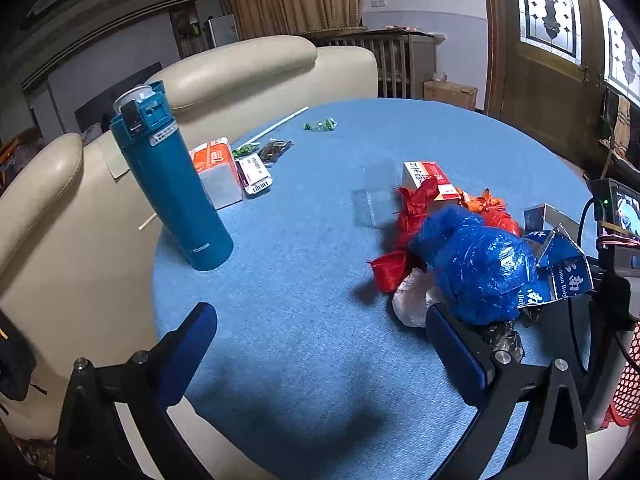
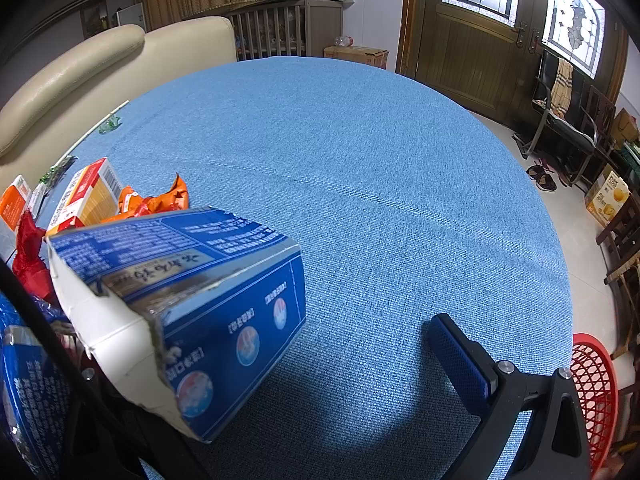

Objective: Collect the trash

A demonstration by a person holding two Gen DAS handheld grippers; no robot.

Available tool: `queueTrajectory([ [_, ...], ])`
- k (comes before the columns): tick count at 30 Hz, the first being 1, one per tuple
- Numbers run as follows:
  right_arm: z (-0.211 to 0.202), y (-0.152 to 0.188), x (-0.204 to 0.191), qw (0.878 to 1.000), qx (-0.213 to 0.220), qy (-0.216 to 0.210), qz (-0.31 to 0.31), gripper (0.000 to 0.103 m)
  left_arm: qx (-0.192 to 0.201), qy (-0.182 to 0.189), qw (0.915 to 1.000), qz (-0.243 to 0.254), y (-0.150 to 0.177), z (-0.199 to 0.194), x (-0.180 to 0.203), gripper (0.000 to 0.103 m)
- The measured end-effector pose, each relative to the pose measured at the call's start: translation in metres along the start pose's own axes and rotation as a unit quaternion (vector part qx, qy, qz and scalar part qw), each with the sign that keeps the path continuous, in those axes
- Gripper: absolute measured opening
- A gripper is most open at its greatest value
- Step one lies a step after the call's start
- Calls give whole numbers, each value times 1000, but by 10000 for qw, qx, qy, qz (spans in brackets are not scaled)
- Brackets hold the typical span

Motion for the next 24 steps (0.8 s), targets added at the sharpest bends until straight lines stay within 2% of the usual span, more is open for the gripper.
queueTrajectory([
  [4,0,0,0,10000,0,0,0,103,-102,99,9999,-81,3,3,3,103],
  [15,-1,-1,0,10000,-5,-16,-17,103,-30,105,9995,283,1,-16,22,103],
  [19,-4,4,3,9978,-1,-354,-554,103,81,138,9992,354,-3,-26,26,103],
  [24,-18,21,49,9977,46,144,-656,103,292,120,9987,396,-9,-44,26,103],
])
Point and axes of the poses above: each gripper's, at about its wrist camera, not at the fingertips, and z roughly the way its jaws point, x to its right, y to its underside, the point moved 5 cm from there along z, roughly the way its jaws point, and after that the axes turned 15 degrees about y, right-handed, at the moved point
